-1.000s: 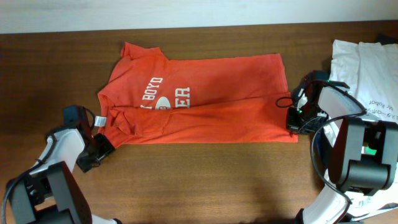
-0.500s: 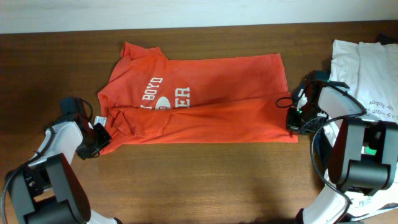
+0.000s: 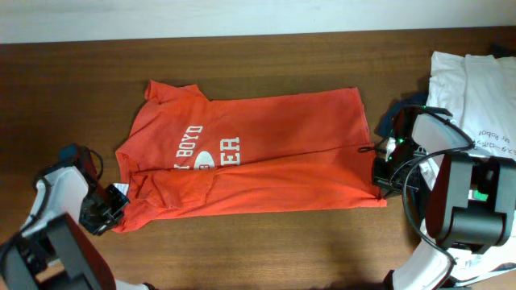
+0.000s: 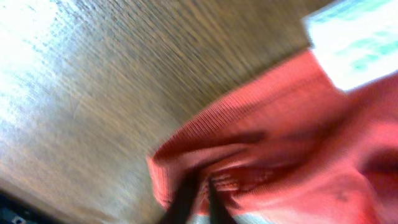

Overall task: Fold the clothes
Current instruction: 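Fold the bottom half up over the top with both grippers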

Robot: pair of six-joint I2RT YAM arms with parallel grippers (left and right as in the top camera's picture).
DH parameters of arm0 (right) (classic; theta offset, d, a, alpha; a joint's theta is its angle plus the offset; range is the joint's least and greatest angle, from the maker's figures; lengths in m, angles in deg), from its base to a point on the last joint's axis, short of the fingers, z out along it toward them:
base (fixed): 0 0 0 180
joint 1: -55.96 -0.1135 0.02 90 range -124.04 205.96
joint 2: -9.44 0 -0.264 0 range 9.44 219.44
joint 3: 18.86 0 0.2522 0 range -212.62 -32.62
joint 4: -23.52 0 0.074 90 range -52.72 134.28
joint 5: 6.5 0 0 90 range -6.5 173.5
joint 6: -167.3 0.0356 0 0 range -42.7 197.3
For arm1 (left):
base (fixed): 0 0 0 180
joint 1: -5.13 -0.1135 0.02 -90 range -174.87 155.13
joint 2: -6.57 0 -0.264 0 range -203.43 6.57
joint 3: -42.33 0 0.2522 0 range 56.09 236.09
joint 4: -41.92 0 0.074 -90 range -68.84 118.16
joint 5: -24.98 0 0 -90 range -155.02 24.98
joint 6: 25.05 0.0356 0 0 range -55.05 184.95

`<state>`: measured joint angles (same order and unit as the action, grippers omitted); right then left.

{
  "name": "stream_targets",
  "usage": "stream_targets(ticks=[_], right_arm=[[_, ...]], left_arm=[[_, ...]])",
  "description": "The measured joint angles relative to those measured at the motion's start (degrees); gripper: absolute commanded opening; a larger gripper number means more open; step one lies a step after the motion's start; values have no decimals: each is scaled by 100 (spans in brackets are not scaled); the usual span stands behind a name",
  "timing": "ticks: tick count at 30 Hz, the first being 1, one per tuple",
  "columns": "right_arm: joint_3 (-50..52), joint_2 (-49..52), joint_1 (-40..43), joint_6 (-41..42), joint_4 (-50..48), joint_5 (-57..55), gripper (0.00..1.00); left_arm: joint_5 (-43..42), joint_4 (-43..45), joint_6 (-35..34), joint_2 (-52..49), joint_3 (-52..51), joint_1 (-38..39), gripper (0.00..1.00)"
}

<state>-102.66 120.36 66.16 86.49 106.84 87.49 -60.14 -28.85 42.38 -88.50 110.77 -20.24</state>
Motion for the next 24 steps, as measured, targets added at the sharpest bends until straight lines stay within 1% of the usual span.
stream_targets(ticks=[1,2,3,4,5,6,7,8,9,10,11,12,13,14,15,16,18,19,20,21,22,23,24], right_arm=[[-114,-146,0,20,37,20,46],[-332,-310,0,-7,79,20,52],[-592,-474,0,2,140,24,57],[-979,-667,0,9,181,50,66],[-1290,-813,0,-17,175,81,68],[-1519,-901,0,-26,243,197,68],[-1655,-909,0,-31,243,321,68],[-1729,-909,0,-79,245,542,68],[-1729,-909,0,-87,264,616,68],[-1729,-909,0,-131,271,673,68],[-1729,-909,0,-188,275,713,68],[-1731,-907,0,-216,269,752,68],[-1729,-909,0,-229,297,758,68],[-1729,-907,0,-236,319,765,68],[-1733,-918,0,-240,343,776,68],[-1733,-918,0,-236,343,774,68],[-1733,-918,0,-236,356,776,68],[-1733,-918,0,-238,348,776,68],[-1733,-918,0,-238,354,776,68],[-1733,-918,0,-240,356,776,68],[-1733,-918,0,-236,352,776,69],[-1733,-918,0,-236,350,776,68],[-1733,-918,0,-238,352,776,68]], left_arm=[[-192,-72,46,363,85,0,61],[-345,-83,96,643,205,0,65],[-581,-35,238,879,396,0,72],[-835,81,387,1040,588,0,77],[-1237,400,721,1158,990,48,79],[-1491,715,962,1163,1222,170,83],[-1613,1051,1137,1145,1325,345,83],[-1770,1561,1366,1040,1580,754,83],[-1862,1814,1467,883,1738,1034,83],[-1926,2031,1539,553,2004,1276,84],[-1963,2142,1591,13,2396,1473,85],[-1987,2114,1613,-872,3016,1661,85],[-1998,2199,1615,-1416,3447,1733,85],[-2009,2033,1582,-1663,3630,1740,85],[-2002,2243,1541,-2277,4317,1742,85],[-2009,2363,1521,-2647,4662,1742,85],[-2009,2758,1414,-3121,4896,1742,83],[-2013,2953,1294,-3307,4898,1744,78],[-2011,3123,1156,-3488,4907,1744,77],[-2013,3187,1067,-3587,4907,1744,73],[-2009,3285,918,-3768,4911,1744,65],[-2011,3300,868,-3823,4911,1744,60],[-2006,3342,778,-3871,4911,1744,33]])
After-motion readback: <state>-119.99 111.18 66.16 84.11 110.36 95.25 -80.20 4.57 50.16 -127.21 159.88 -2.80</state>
